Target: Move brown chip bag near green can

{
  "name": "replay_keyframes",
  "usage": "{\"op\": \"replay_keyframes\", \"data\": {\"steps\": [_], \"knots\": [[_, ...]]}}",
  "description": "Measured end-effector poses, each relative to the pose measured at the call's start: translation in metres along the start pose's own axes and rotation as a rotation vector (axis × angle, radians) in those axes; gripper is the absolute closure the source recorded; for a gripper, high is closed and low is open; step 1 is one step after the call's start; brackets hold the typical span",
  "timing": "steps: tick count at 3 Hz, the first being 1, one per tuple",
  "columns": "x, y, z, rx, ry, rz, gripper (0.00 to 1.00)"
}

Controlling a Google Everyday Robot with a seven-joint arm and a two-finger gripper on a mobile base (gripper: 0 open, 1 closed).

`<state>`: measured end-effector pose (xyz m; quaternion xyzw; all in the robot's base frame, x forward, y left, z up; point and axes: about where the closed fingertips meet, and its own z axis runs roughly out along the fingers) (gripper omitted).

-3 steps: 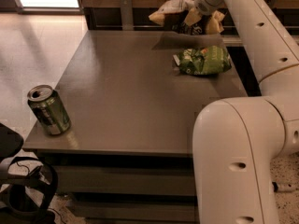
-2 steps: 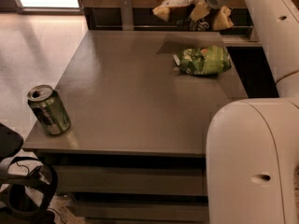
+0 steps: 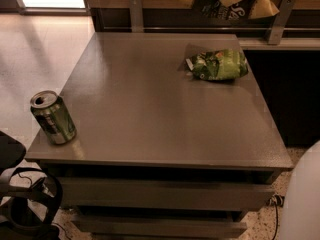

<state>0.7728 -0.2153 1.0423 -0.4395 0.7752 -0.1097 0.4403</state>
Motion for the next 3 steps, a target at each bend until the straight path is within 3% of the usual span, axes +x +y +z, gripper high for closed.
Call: {"op": "replay_keyframes", "data": {"steps": [1,2,3], "knots": [[-0.005,0.019,-0.036,0.001,-0.035,-0.019,1.0],[-0.02,0.061,-0.095,0.022,-0.12,-0.052,1.0],[-0.018,0.109,-0.108,-0.016,-0.157,-0.085,1.0]]}}
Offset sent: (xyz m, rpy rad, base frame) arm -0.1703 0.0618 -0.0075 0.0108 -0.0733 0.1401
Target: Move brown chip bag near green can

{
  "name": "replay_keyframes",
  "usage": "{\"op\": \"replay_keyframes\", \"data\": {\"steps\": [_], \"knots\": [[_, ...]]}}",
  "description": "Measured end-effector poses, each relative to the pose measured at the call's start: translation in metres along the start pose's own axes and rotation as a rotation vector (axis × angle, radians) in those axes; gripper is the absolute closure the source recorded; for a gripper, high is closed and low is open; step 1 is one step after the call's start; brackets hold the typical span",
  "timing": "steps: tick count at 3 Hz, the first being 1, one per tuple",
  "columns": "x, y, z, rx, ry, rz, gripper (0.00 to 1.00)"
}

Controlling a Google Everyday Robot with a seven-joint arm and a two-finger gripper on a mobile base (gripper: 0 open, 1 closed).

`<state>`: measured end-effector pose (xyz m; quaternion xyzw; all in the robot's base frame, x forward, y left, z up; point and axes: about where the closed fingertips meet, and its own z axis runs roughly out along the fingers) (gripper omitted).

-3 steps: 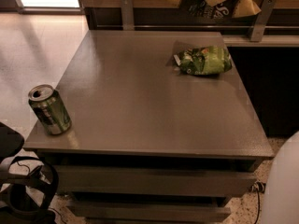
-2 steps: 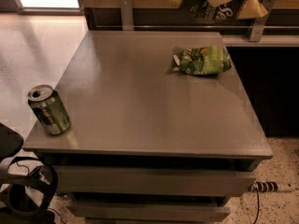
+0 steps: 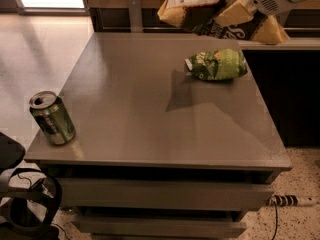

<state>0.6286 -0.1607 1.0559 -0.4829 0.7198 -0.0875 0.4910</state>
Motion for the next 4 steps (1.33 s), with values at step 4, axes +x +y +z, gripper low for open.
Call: {"op": "replay_keyframes", "data": {"steps": [4], "knots": [[-0.018,0.112,0.005,-0.259,-0.158,-0.271,1.0]]}}
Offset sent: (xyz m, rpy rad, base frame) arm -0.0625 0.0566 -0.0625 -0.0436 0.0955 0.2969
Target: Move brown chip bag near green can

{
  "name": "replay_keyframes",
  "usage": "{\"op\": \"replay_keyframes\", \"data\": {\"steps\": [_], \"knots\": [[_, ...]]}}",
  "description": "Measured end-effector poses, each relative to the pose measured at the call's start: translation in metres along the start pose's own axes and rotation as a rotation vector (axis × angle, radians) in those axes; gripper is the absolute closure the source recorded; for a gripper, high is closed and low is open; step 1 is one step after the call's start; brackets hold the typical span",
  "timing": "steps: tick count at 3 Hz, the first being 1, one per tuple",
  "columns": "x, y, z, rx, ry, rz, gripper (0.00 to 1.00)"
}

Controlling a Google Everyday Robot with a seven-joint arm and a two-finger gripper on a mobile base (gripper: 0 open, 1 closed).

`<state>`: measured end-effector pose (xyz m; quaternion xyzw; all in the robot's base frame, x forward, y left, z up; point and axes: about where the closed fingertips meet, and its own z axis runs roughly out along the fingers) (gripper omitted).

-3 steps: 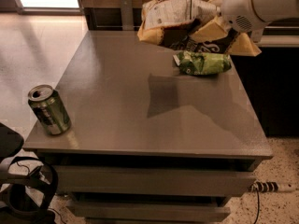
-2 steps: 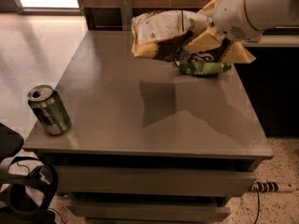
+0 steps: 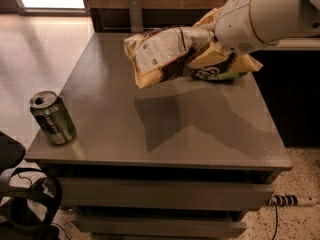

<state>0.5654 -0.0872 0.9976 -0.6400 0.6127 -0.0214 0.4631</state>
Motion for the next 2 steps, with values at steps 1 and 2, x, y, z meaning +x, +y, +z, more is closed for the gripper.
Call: {"op": "replay_keyframes", "data": {"steps": [1,2], "knots": [[-0.004,0.01,0.012,-0.016,0.001,-0.003,1.0],[-0.017,0.022,0.027,-0.013,0.04,-0.017,1.0]]}}
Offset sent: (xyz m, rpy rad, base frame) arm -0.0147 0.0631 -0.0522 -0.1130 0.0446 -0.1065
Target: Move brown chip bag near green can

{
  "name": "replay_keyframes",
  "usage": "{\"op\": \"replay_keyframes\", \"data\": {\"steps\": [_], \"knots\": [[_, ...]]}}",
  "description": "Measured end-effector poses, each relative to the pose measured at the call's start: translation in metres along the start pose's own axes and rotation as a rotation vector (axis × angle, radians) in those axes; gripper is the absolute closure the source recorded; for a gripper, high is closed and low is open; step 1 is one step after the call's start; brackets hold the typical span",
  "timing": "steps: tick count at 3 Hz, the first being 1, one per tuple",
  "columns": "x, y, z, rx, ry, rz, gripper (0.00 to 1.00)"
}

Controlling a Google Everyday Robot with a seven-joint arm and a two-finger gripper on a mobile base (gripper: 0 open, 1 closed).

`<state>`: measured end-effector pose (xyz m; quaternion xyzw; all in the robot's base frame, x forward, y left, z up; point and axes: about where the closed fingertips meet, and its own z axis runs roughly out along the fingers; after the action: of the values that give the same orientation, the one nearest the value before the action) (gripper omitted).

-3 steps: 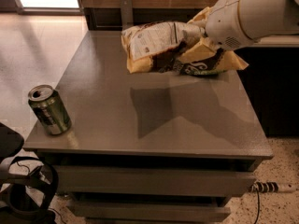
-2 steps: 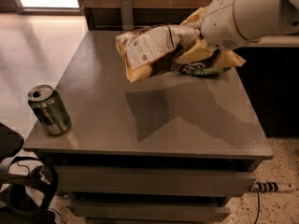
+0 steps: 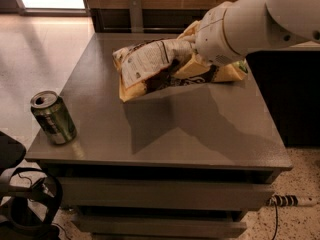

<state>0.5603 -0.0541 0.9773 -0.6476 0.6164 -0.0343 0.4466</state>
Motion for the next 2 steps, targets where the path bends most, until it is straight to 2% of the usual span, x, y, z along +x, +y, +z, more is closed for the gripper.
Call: {"op": "replay_keyframes", "data": {"steps": [2], "knots": [[-0.023,0.035,0.027,-0.011,0.111,0.007,1.0]]}}
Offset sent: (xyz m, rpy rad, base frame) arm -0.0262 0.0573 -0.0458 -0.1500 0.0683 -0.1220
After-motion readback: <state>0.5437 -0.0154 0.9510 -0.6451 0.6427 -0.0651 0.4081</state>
